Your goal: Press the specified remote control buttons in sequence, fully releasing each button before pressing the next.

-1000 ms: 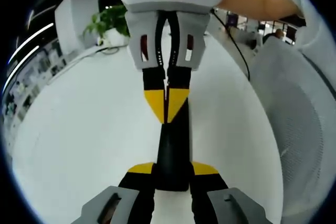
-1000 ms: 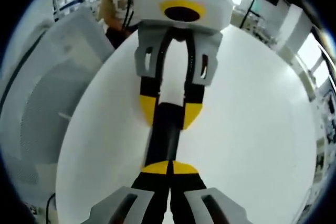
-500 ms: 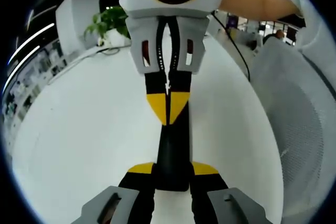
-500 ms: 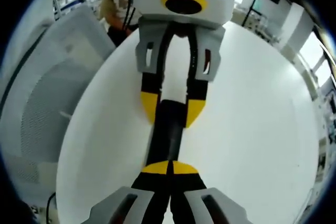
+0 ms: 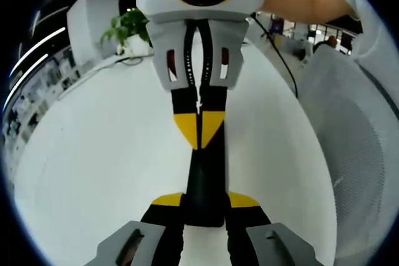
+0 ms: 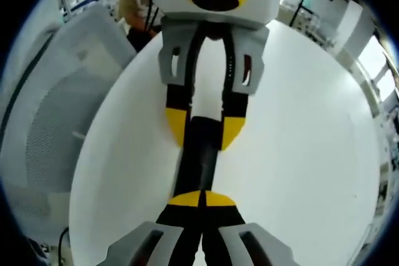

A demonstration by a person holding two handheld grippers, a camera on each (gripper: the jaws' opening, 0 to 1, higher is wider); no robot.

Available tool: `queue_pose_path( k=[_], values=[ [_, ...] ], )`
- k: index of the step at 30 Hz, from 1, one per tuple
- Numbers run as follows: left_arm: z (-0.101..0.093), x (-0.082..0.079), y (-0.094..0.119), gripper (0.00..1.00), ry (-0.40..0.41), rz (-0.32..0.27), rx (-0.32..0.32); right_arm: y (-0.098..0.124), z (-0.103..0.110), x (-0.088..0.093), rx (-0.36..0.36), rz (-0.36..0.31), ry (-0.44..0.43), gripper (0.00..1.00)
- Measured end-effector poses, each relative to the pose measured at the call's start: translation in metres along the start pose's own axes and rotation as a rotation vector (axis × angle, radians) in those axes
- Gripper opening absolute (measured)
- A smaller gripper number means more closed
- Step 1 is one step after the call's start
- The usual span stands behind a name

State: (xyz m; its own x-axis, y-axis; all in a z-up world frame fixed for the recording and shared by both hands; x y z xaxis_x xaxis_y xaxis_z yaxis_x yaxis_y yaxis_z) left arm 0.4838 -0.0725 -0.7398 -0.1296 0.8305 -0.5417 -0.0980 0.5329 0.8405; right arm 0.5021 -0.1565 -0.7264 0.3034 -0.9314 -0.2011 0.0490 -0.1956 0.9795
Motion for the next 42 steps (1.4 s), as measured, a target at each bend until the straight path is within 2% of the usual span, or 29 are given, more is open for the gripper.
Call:
queue_pose_path(
  k=[21, 34, 42],
  values=[
    [-0.0003, 0.0001, 0.0000, 0.24, 0.007, -0.001, -0.004, -0.0001, -0.0002, 0.0004, -0.001, 0.006, -0.023, 0.00],
    [0.0000, -0.0008, -0.0005, 0.24, 0.009, 0.013, -0.004, 0.0004, 0.0013, 0.0013, 0.031, -0.012, -0.028, 0.00],
    [0.0004, -0.0012, -0.0005, 0.24, 0.005, 0.019, -0.002, 0.0013, 0.0021, 0.0013, 0.045, -0.013, -0.003, 0.00]
  ],
)
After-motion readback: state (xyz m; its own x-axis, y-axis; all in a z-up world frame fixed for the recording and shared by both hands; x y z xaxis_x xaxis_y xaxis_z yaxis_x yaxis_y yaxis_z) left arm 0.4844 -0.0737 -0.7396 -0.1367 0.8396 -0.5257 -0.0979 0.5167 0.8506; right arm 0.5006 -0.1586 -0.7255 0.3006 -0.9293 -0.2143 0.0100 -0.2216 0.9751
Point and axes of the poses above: the point that each gripper's makers call its tool centre point, and the gripper's own axes: y roughly backward along the fingers, z roughly to its left, x roughly out of its underside, the point moved 5 cm from there along y, roughly backward along the fingers, and after that the axes turned 9 degrees about z, right-handed, at the moved point
